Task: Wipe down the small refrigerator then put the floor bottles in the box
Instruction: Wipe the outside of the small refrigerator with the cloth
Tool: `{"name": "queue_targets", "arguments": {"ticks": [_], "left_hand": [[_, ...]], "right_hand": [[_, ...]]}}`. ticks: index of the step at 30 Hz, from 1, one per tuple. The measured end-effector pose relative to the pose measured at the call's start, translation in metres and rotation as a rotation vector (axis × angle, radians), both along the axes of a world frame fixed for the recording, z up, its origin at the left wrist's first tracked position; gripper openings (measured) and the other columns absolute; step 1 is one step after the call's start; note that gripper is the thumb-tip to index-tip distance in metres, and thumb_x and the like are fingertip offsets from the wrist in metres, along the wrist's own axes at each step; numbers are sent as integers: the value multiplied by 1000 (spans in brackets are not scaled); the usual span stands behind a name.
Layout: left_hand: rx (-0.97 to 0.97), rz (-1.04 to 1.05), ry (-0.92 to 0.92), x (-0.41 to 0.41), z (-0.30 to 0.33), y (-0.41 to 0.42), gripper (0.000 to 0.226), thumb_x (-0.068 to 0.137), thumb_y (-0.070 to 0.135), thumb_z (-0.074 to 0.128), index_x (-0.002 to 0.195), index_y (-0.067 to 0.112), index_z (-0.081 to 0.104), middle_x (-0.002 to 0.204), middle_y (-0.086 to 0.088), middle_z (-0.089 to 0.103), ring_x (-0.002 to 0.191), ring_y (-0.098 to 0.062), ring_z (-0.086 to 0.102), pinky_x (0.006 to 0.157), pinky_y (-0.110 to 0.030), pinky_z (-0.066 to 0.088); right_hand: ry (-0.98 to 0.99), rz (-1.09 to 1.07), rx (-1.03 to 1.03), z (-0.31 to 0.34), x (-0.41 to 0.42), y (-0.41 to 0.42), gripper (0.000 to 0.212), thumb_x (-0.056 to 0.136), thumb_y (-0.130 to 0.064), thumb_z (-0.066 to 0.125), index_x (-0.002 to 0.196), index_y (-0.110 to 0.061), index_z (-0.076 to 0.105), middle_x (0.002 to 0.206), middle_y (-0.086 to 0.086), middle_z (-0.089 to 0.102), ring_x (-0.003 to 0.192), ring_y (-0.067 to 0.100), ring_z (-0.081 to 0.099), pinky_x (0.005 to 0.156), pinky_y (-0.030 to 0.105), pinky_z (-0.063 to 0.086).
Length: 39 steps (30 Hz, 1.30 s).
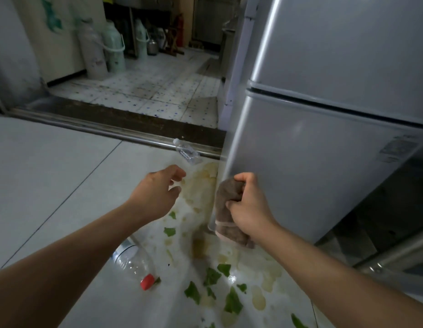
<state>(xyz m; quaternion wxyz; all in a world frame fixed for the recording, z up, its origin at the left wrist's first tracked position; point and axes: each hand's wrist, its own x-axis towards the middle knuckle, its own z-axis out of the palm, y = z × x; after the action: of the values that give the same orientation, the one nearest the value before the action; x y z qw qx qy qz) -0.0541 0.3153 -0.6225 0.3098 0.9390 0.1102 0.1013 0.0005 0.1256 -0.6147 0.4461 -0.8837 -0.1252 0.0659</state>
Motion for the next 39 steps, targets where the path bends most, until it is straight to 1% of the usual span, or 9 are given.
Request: {"name": "queue_targets", "arguments": {"ticks": [4,8,12,16,24,28,31,33,39], "left_hand": [[21,34,123,-7,12,6,32,90,18,57,120,27,52,118,8,61,107,-13,57,91,-30,47],[-24,63,245,-24,43,5,31,89,17,57,118,26,54,117,9,62,105,-12,57,91,-29,46],[-87,73,300,-41,97,6,32,88,14,57,119,23,55,116,8,63,102,-12,58,80,-22,41],[-103,89,322,-50,169,17,32,89,14,57,120,23,54,116,7,63,96,-9,57,79,-20,38],[-130,44,360,-49,329,41,33,88,13,58,119,24,54,116,6,63,102,-16,60,88,-30,49],[-136,-9,357,-44,392,45,33,88,13,58,120,22,53,118,3,63,102,-17,60,89,-32,50],[-124,-41,378,-42,425,41,35,90,15,58,123,24,51,121,4,61,104,-15,59,89,-35,52],[-119,-50,376,-40,442,36,36,90,17,58,124,24,50,122,4,60,104,-14,58,88,-35,53],[-81,-40,352,-40,479,20,35,90,20,58,124,25,50,122,5,60,105,-15,59,90,-34,51]], "right_hand": [[-38,102,-113,13,1,5,50,85,2,52,121,-23,30,102,-3,47,86,10,49,72,25,40],[53,132,-189,52,-11,8,50,85,5,51,128,-16,35,114,6,54,96,17,53,79,26,44],[106,205,-215,110,-23,11,53,86,3,51,136,-14,41,123,7,55,109,17,54,87,18,40],[189,194,-228,181,-30,17,58,87,4,53,138,-22,41,130,6,50,114,17,52,96,24,44],[187,117,-239,332,-36,38,57,85,3,57,134,-23,42,124,6,53,104,13,52,86,17,40],[175,72,-201,395,-43,44,59,86,-1,58,137,-23,37,119,-1,55,105,13,54,87,21,46],[156,43,-151,427,-45,40,51,87,-4,60,128,-24,37,94,-18,51,83,-1,54,67,7,44],[136,26,-147,443,-45,35,45,85,-2,60,116,-25,37,86,-21,46,76,-4,51,55,3,41],[118,-12,-94,476,-32,20,43,81,1,59,110,-21,36,86,-18,46,74,-5,49,53,4,40]]}}
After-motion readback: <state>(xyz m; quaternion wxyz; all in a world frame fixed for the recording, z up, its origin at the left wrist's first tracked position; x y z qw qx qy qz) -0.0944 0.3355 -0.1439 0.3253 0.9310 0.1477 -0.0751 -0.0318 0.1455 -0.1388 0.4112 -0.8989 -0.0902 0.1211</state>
